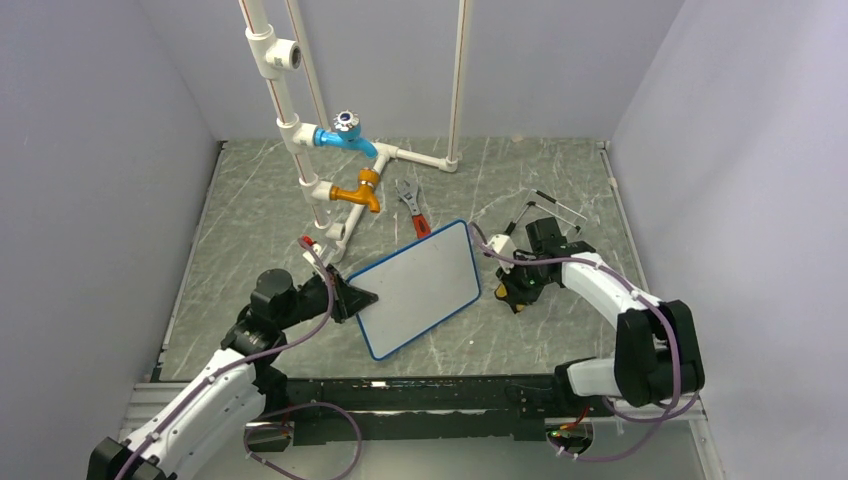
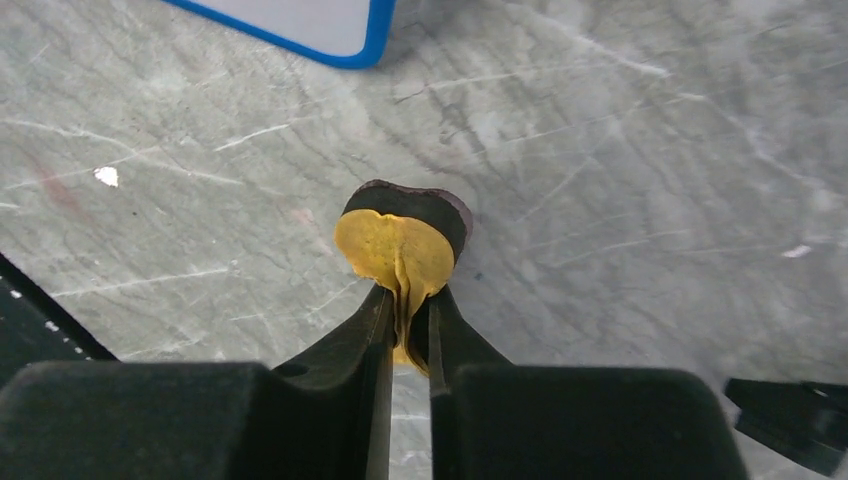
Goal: Erase the whiteboard
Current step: Place the whiteboard eraser at the center of the board.
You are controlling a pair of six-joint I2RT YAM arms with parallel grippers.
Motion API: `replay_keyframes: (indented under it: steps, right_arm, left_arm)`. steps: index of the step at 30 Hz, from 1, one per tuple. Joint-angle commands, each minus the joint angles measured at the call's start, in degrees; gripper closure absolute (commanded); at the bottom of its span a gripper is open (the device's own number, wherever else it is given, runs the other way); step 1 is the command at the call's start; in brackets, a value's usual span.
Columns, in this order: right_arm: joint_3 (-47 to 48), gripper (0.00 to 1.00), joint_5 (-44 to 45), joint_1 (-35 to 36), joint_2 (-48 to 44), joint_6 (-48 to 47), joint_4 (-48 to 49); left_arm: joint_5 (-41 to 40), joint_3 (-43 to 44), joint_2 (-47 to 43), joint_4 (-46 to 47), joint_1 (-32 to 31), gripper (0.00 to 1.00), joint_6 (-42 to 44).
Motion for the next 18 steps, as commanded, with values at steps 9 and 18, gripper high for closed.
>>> replay_keyframes:
  steps: [9,18]
  right_arm:
    - [4.09,0.41,-8.17,-0.71,3.66,-3.89,-6.72]
    - [6.72,0.22,-13.89,-0.95,1.59,-8.3,-13.79]
  left_arm:
    - [0.3,7.05,-2.99,-4.63,-0.06,1.0,4.57]
    - [1.8,9.01,-2.96,-5.79,-0.08,1.0,5.89]
